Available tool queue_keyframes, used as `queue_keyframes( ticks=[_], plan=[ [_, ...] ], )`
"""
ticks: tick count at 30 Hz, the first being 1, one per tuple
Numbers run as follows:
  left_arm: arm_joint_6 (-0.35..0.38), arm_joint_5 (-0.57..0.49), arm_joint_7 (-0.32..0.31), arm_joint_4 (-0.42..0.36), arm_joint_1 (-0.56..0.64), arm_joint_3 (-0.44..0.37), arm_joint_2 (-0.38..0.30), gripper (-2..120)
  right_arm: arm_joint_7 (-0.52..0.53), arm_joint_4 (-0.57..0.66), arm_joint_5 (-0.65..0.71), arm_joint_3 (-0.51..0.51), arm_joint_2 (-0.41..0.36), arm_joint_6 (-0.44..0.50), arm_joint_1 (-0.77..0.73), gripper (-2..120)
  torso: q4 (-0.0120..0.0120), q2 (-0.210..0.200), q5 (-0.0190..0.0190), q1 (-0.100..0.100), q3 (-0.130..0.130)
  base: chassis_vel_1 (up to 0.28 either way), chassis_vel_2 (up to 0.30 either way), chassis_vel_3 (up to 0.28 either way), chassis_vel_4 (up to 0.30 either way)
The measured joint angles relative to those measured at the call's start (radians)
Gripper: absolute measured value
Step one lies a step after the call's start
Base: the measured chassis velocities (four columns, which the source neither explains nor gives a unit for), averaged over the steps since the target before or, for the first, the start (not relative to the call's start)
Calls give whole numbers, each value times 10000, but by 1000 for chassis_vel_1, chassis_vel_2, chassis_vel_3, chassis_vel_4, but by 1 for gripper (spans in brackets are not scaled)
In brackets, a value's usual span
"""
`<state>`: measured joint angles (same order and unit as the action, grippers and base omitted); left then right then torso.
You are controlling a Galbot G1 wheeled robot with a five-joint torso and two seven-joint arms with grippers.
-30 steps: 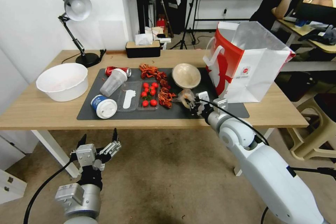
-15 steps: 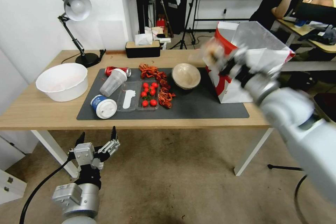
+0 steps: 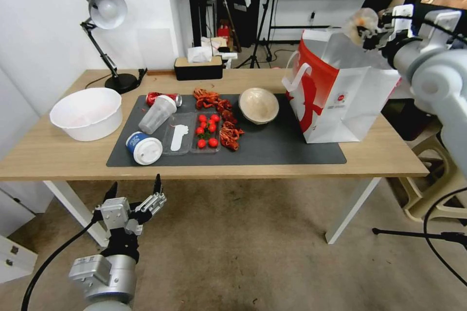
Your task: Pick up the trash from the table and place it into the takeout bag.
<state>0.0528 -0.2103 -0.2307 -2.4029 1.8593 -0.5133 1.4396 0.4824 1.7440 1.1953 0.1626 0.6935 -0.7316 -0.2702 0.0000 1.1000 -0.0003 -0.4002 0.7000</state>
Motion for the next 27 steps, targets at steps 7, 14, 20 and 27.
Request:
queue_keyframes(
  ticks=[7,14,20,27],
  plan=[
    [177,1,286,-61,19,41,20,100,511,-528,869,-582,14,-35,640,34,0,0,4,0,0,0,0,0,0],
    [202,5,303,-62,-15,51,36,100,524,-604,685,-785,65,-38,751,56,-1,0,3,1,0,0,0,0,0],
    [198,3,279,-62,-19,30,30,100,507,-634,599,-810,98,-56,754,78,0,0,4,0,1,0,0,0,0],
    [190,-5,253,-62,-37,6,30,100,476,-617,557,-819,105,-56,734,100,-1,0,3,1,0,0,0,0,0]
  ],
)
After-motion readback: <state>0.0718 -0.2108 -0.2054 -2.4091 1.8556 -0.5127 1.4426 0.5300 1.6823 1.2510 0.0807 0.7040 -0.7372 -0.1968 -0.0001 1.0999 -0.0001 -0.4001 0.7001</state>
